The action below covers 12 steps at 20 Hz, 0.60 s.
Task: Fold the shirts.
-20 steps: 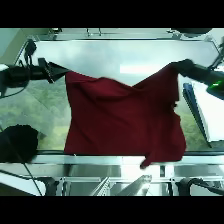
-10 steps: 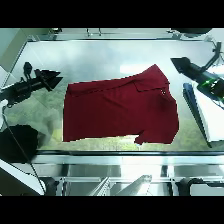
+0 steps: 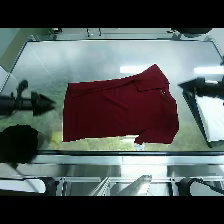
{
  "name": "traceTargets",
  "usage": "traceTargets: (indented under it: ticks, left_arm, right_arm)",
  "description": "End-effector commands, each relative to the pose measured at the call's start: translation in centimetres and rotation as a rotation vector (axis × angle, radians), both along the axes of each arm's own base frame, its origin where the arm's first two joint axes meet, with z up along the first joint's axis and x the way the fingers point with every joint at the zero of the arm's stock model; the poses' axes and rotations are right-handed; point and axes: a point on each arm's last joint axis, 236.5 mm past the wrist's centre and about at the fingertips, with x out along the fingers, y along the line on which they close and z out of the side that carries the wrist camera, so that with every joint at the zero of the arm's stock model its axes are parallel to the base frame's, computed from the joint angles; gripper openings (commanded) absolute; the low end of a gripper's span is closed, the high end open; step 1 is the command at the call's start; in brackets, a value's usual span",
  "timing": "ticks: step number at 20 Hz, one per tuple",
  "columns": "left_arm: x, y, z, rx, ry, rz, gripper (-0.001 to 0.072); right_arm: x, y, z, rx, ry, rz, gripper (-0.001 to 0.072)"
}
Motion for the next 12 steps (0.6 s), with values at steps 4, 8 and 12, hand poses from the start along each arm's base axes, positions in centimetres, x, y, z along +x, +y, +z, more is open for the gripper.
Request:
traceTargets:
  ticks: [4, 8, 12]
  left_arm:
    - [-9.9, 1.1, -8.2, 0.315, 0.222, 0.074, 0.0345]
    - [-10.6, 0.9, -9.6, 0.329, 0.229, 0.099, 0.0345]
    - [-10.1, 0.6, -10.0, 0.322, 0.22, 0.134, 0.0344]
  right_arm:
    - [-6.5, -0.5, -5.1, -0.004, 0.18, -0.024, 0.0015]
    - [-6.5, -0.5, -5.1, -0.002, 0.183, -0.024, 0.0015]
    - [-6.5, -0.5, -5.1, 0.001, 0.182, -0.026, 0.0015]
